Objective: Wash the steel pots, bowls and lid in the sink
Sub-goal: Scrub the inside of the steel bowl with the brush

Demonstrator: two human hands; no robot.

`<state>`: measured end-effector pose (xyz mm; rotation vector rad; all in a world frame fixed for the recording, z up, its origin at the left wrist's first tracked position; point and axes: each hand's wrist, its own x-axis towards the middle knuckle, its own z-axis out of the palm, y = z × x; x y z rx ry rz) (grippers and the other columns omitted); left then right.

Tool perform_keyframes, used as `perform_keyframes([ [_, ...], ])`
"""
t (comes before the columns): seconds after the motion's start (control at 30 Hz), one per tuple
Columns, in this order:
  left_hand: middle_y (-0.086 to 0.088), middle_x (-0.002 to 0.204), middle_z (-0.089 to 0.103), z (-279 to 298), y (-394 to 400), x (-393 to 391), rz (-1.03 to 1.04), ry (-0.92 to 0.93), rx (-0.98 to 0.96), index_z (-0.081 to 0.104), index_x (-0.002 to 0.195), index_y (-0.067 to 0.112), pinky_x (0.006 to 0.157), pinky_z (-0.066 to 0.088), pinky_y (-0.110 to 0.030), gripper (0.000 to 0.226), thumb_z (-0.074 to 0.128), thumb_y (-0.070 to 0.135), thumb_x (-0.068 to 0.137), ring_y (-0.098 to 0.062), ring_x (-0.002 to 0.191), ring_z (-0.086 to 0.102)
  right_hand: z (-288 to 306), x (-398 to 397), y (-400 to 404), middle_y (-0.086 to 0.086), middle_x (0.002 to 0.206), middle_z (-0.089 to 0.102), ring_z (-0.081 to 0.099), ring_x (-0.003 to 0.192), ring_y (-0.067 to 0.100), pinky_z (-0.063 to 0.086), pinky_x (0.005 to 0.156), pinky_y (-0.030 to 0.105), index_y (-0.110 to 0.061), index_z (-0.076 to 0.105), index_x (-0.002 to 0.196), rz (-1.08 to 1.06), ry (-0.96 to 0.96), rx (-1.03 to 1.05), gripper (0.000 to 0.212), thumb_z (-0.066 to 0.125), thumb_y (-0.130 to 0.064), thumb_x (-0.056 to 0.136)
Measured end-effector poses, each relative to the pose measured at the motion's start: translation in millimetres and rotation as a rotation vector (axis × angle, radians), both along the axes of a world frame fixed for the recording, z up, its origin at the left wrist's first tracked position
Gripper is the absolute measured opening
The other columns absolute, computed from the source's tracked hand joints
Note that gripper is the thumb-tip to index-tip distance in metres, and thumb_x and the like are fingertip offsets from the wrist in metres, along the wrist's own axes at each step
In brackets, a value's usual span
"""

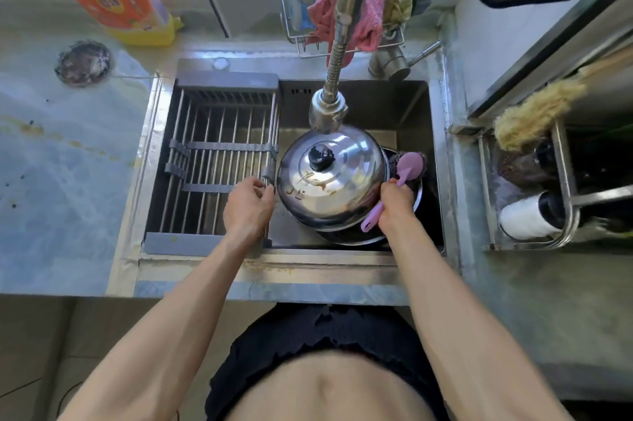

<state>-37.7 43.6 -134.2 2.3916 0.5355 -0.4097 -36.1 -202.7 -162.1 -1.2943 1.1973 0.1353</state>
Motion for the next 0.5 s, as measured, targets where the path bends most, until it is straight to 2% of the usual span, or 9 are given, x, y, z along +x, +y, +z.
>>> perform_keyframes([
  [0.1, -0.001, 0.098, 0.064, 19, -11, 5, 0.112, -0.073, -0.113, 0.058, 0.102, 0.017, 0.078, 0.043, -0.033, 0.016, 0.053, 0.033, 0.103, -0.019, 0.09, 0.06, 4, -1, -8, 0.007, 0.095, 0.061, 0.058, 0.096, 0.023, 0.041, 0.083, 0.028, -0.006, 0.049, 0.138, -0.021, -0.011, 0.048, 0.042, 0.047, -0.008, 0.096],
  [0.17, -0.005, 0.098, 0.064, 22, -17, 8, 0.223, -0.022, -0.213, 0.059, 0.105, 0.012, 0.079, 0.043, -0.034, 0.027, 0.048, 0.037, 0.104, -0.022, 0.091, 0.058, 11, -2, -10, 0.006, 0.081, 0.06, 0.058, 0.08, 0.021, 0.045, 0.074, 0.028, -0.005, 0.054, 0.133, -0.047, -0.029, 0.099, 0.041, 0.048, -0.006, 0.093],
  [0.2, -0.007, 0.096, 0.063, 22, -19, 9, 0.278, 0.029, -0.255, 0.059, 0.107, 0.01, 0.08, 0.046, -0.037, 0.033, 0.045, 0.039, 0.105, -0.024, 0.09, 0.058, 15, -3, -9, 0.007, 0.08, 0.06, 0.059, 0.08, 0.022, 0.047, 0.075, 0.028, -0.006, 0.056, 0.13, -0.061, -0.031, 0.129, 0.038, 0.048, -0.007, 0.093],
  [0.27, -0.005, 0.086, 0.059, 23, -26, 10, 0.401, 0.108, -0.447, 0.057, 0.104, 0.011, 0.076, 0.052, -0.037, 0.034, 0.041, 0.04, 0.106, -0.023, 0.08, 0.058, 22, -3, -7, 0.013, 0.089, 0.065, 0.063, 0.096, 0.029, 0.05, 0.09, 0.036, -0.006, 0.057, 0.127, -0.091, -0.045, 0.194, 0.036, 0.049, -0.008, 0.092],
  [0.3, -0.003, 0.08, 0.056, 29, -31, 10, 0.464, 0.145, -0.58, 0.058, 0.099, 0.013, 0.07, 0.05, -0.035, 0.031, 0.04, 0.037, 0.106, -0.02, 0.073, 0.056, 25, -2, -7, 0.015, 0.094, 0.067, 0.064, 0.103, 0.031, 0.049, 0.097, 0.041, -0.007, 0.057, 0.129, -0.101, -0.053, 0.214, 0.038, 0.049, -0.009, 0.091],
  [0.33, -0.003, 0.079, 0.058, 34, -35, 11, 0.537, 0.186, -0.729, 0.059, 0.095, 0.015, 0.071, 0.05, -0.034, 0.03, 0.04, 0.034, 0.107, -0.019, 0.072, 0.057, 27, -1, -8, 0.017, 0.098, 0.068, 0.064, 0.105, 0.032, 0.047, 0.101, 0.045, -0.007, 0.057, 0.129, -0.101, -0.073, 0.225, 0.041, 0.049, -0.007, 0.089],
  [0.4, -0.012, 0.098, 0.069, 41, -40, 15, 0.713, 0.245, -1.062, 0.065, 0.101, 0.011, 0.093, 0.054, -0.042, 0.031, 0.038, 0.024, 0.108, -0.027, 0.092, 0.066, 32, 3, -12, 0.019, 0.104, 0.068, 0.064, 0.105, 0.031, 0.047, 0.102, 0.043, -0.006, 0.058, 0.124, -0.053, -0.1, 0.204, 0.04, 0.048, -0.001, 0.086],
  [0.43, -0.018, 0.112, 0.07, 44, -41, 18, 0.795, 0.26, -1.181, 0.066, 0.111, 0.006, 0.104, 0.05, -0.047, 0.034, 0.034, 0.018, 0.108, -0.033, 0.106, 0.066, 32, 4, -16, 0.019, 0.102, 0.068, 0.064, 0.103, 0.03, 0.049, 0.099, 0.04, -0.006, 0.057, 0.122, 0.008, -0.09, 0.17, 0.041, 0.047, 0.002, 0.083],
  [0.5, -0.025, 0.13, 0.064, 48, -43, 27, 0.913, 0.257, -1.275, 0.06, 0.129, -0.002, 0.113, 0.043, -0.054, 0.043, 0.027, 0.009, 0.104, -0.04, 0.124, 0.059, 38, 6, -22, 0.019, 0.094, 0.069, 0.067, 0.097, 0.031, 0.052, 0.095, 0.041, -0.003, 0.059, 0.119, 0.188, -0.026, 0.104, 0.045, 0.049, 0.002, 0.076],
])
